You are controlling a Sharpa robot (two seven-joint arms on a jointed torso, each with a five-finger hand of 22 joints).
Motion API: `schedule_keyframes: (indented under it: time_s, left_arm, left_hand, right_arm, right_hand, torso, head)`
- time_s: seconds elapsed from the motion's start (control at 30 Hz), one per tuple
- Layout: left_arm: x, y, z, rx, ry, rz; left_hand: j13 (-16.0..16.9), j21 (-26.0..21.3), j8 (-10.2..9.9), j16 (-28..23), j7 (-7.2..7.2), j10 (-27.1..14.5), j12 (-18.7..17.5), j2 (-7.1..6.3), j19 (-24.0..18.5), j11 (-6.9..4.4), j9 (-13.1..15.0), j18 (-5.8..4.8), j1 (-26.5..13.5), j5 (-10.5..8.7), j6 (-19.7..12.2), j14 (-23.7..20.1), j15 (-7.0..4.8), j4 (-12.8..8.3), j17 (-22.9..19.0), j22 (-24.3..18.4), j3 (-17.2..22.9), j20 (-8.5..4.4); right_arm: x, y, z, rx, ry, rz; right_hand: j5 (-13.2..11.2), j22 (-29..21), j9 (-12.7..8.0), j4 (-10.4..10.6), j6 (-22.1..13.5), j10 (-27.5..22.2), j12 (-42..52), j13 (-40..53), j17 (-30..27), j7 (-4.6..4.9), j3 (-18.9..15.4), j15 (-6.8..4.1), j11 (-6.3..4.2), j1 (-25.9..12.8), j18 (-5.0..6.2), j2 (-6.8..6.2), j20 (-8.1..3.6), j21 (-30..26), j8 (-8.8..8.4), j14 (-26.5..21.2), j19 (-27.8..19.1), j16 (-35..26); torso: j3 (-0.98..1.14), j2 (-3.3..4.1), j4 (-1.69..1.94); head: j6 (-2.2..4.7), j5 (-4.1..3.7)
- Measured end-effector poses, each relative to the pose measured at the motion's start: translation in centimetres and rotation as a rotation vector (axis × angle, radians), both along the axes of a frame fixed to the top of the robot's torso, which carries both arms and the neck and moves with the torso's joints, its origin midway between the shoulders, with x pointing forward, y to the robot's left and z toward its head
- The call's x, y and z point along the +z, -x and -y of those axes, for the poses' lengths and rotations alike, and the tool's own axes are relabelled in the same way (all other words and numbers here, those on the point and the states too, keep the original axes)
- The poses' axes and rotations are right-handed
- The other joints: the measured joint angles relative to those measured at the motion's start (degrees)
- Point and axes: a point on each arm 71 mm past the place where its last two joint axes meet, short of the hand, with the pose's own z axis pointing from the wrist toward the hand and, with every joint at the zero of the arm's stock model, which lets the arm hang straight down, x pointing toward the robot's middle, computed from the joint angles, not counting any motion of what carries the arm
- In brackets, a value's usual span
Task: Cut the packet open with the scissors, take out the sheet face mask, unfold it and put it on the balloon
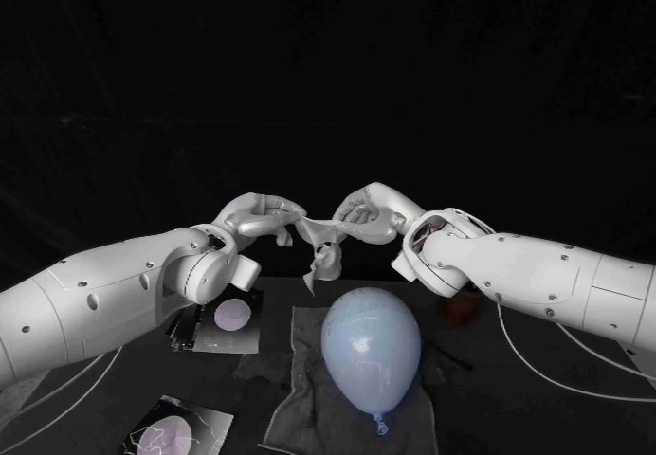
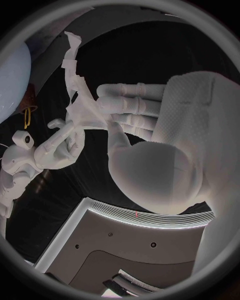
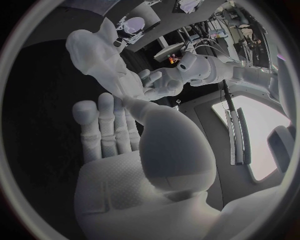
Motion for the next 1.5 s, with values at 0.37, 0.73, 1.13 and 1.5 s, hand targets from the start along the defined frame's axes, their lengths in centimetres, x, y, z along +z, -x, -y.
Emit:
schedule_keyframes:
  time_s: [0.37, 0.73, 1.13, 1.5]
  left_arm:
    - [-0.1, -0.3, 0.2, 0.021, -0.004, 0.002]
    - [-0.2, -0.5, 0.2, 0.035, 0.020, 0.002]
    - [-0.6, -0.8, 0.3, 0.022, 0.030, -0.003]
    - [-1.9, -0.8, 0.9, 0.007, 0.028, -0.016]
  left_hand:
    - [0.2, 0.0, -0.1, 0.4, -0.09, 1.7, 0.5, 0.00, 0.1, -0.50, 0.0, -0.05, 0.0, 0.00, -0.1, 0.2, -0.04, 0.7, -0.4, -0.1, -0.4, -0.11]
    - [0.3, 0.0, 0.2, 0.7, -0.21, 3.3, 0.5, 0.00, 0.4, -0.74, 0.0, -0.14, 0.0, 0.00, -0.2, 0.1, -0.35, 1.4, -1.0, -0.6, -0.7, 0.00]
    - [0.4, -0.6, 0.3, 0.6, -0.50, 4.6, 0.5, 0.30, 0.6, -0.94, 0.3, -0.20, 0.3, 0.00, -0.5, -0.1, -0.54, 2.2, -1.6, -1.1, -1.2, -0.19]
    - [0.3, -2.7, 0.7, -1.0, -0.83, 4.9, 0.2, 0.22, 0.1, -1.22, 0.3, -0.24, 0.4, 0.00, -0.8, -2.1, -0.94, 3.0, -3.0, -2.2, -2.1, 0.06]
  right_arm:
    - [2.9, -0.8, -1.2, -0.029, 0.196, 0.075]
    - [4.3, -1.3, -1.7, -0.079, 0.387, 0.188]
    - [5.2, -0.8, -2.2, -0.109, 0.478, 0.331]
    - [5.7, 0.1, -3.0, -0.106, 0.476, 0.441]
  right_hand:
    - [-0.1, 0.0, 0.2, -0.3, -0.1, 0.4, 0.0, 0.0, -0.3, -0.08, 0.3, 0.01, -0.02, -0.7, -0.04, -0.23, -0.10, 1.5, 0.25, 0.4, 0.9, 0.0]
    - [-0.1, 0.0, 0.4, -0.1, 0.1, 1.0, -0.1, 0.1, -0.7, -0.47, 0.6, -0.21, -0.48, -1.4, -0.07, -0.45, -0.21, 3.4, 0.48, 1.2, 2.1, 0.2]
    - [-0.2, 0.0, 0.7, 0.1, 0.3, 1.7, -0.3, 0.1, -1.0, -0.73, 0.7, -0.44, -0.76, -1.7, -0.86, -0.79, -0.42, 4.8, 0.84, 2.0, 3.3, 0.2]
    - [0.0, 0.0, 0.8, 0.3, 0.5, 1.8, -0.4, 0.0, -1.2, -0.66, 0.9, -0.58, -0.86, -2.0, -0.89, -1.05, -0.46, 6.2, 0.83, 2.5, 4.3, 0.2]
  torso:
    - [-0.08, -0.05, -0.02]
    - [-0.12, 0.02, -0.02]
    - [-0.02, 0.02, -0.01]
    - [-0.01, 0.12, 0.00]
  head:
    - [0.76, -0.31]
    - [1.41, -0.73]
    - [1.54, -0.96]
    - [1.46, -1.22]
